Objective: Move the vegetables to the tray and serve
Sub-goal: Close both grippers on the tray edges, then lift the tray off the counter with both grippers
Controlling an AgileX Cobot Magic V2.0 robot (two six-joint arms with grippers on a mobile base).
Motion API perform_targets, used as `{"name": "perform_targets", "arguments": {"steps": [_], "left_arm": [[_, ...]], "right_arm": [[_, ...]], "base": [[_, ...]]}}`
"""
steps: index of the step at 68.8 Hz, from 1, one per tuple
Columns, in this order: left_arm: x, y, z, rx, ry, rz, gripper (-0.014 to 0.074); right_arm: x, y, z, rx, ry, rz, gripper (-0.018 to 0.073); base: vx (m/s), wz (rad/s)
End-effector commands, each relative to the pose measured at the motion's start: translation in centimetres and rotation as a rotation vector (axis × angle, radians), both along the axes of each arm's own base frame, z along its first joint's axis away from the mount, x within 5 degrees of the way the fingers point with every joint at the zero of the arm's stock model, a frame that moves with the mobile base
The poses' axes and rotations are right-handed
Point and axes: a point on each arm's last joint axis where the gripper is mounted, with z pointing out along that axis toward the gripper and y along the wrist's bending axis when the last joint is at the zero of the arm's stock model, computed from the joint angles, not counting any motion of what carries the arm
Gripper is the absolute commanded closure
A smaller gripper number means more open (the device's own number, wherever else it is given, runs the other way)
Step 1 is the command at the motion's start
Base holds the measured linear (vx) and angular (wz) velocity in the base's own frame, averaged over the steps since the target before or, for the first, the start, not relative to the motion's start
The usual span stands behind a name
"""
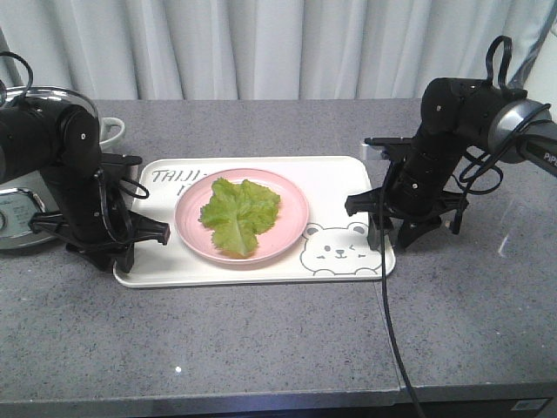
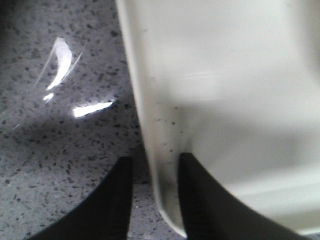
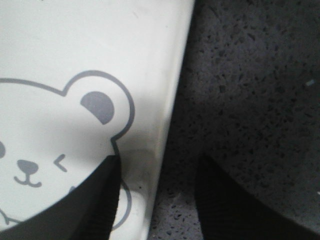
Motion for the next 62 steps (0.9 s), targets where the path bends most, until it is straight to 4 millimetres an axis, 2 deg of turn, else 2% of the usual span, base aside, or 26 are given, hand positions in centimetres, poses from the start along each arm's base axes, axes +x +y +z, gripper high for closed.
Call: {"name": "perform_targets", "arguments": {"steps": [1,6,16,42,62], "left_arm": [[-0.4,0.1,0.9,0.001,-0.009,-0.015,0.0529],[-0.4,-0.1,0.9,-0.022,-0.017,-0.01,0.0606],[-0.3,-0.6,1.0,-0.07,-0.029,-0.042,0.0605],[-0.3,-0.9,1.2,-0.112,-0.038,-0.053,0.0605],[-0.2,-1.5,3.3,-0.188,-0.123,-0.058,0.0605]], "right_arm": [[-0.5,0.0,2.3,0.014,-0.029,0.005,0.0342],[-0.4,0.0,2.3,0.014,-0.031,0.007,0.0428],[-0.5,0.0,2.3,0.012,-0.034,0.033,0.0575],[-0.5,0.0,3.0,0.017,-0.063,0.035,0.0564],[-0.7,-0.3,4.0,0.02,-0.09,0.032,0.0564]], "base": [[0.0,0.0],[0.0,0.0],[0.0,0.0],[0.0,0.0],[0.0,0.0]]}}
